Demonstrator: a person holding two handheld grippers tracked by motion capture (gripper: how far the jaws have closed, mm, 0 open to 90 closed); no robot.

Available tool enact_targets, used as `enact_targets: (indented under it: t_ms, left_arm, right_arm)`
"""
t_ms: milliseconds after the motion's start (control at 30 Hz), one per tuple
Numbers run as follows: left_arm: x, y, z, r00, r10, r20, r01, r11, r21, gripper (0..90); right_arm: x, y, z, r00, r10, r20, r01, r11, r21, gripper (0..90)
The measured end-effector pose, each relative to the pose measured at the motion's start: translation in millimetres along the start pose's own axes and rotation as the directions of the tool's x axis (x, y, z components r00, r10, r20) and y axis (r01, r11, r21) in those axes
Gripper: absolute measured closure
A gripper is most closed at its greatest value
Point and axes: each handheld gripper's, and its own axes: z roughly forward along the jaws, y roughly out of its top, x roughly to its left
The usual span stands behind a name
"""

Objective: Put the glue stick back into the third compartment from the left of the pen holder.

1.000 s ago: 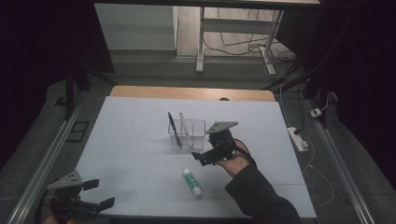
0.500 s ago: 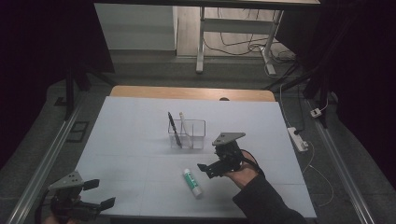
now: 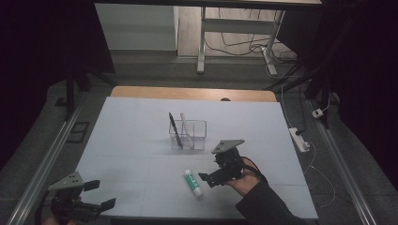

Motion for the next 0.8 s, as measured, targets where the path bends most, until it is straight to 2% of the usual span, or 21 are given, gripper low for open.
enact_targets:
  t_ms: [133, 567, 800]
  left_arm:
    - [-0.2, 0.0, 0.1, 1.0, 0.001, -0.001, -0.001, 1.0, 0.001, 2.0]
    - [-0.2, 0.0, 0.0, 1.0, 0.001, -0.002, -0.001, 1.0, 0.0, 2.0]
    - [-0.3, 0.0, 0.0, 1.0, 0.001, -0.002, -0.001, 1.0, 0.0, 2.0]
  right_arm:
    - [5.6, -1.3, 0.2, 0.9999, 0.008, -0.013, -0.007, 1.0, 0.012, 0.0]
    - [22.9, -6.5, 5.5, 0.9991, -0.033, -0.027, 0.034, 0.999, 0.04, 0.0]
    - [34.9, -9.4, 12.5, 0.9959, -0.08, -0.042, 0.083, 0.994, 0.068, 18.3]
